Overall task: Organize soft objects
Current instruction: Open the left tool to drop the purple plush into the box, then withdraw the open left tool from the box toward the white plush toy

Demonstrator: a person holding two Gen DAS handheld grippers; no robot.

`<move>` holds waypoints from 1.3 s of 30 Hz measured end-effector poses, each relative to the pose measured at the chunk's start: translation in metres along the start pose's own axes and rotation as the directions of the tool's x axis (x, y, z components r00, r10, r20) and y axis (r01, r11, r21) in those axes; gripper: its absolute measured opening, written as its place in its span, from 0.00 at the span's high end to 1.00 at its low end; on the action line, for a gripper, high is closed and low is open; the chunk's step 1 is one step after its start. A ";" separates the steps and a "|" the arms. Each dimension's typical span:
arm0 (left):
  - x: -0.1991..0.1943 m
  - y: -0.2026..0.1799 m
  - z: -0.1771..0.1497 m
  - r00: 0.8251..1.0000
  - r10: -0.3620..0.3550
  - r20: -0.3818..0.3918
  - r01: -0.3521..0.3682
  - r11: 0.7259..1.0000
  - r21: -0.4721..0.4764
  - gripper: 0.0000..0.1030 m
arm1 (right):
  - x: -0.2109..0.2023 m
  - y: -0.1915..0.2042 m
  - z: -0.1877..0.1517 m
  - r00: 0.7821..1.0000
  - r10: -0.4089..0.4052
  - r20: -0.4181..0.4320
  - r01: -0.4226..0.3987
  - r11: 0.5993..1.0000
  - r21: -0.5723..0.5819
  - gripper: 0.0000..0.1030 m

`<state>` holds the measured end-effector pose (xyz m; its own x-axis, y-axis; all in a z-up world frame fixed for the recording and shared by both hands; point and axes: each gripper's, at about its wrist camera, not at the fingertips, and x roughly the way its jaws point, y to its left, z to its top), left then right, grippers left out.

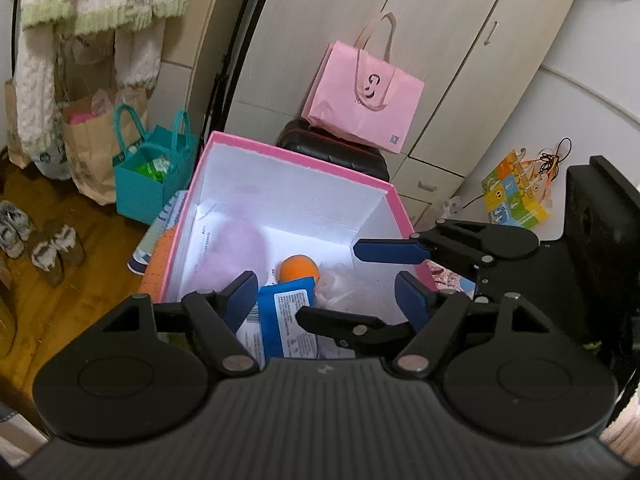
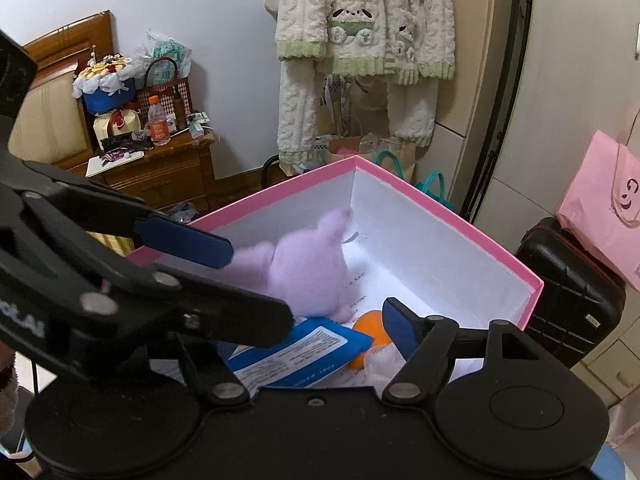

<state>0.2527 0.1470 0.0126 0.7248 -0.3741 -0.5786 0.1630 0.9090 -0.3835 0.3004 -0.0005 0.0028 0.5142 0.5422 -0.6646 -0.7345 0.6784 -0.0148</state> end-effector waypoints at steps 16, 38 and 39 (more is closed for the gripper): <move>-0.081 -0.048 -0.024 0.998 0.022 0.057 -0.032 0.985 0.167 0.26 | -0.086 0.034 -0.024 0.996 -0.059 0.071 0.061 0.998 -0.014 0.25; -0.088 -0.158 -0.072 0.990 -0.132 -0.041 0.138 0.920 0.366 0.26 | -0.243 0.015 -0.149 0.939 -0.302 0.165 0.272 0.945 0.180 0.25; -0.085 -0.163 -0.074 0.989 -0.135 -0.052 0.145 0.917 0.371 0.26 | -0.244 0.013 -0.154 0.938 -0.305 0.164 0.274 0.944 0.185 0.25</move>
<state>0.1150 0.0173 0.0708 0.6606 -0.5025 -0.5578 0.5026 0.8479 -0.1686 0.0975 -0.2002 0.0499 0.7788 0.3832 -0.4966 -0.4703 0.8806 -0.0580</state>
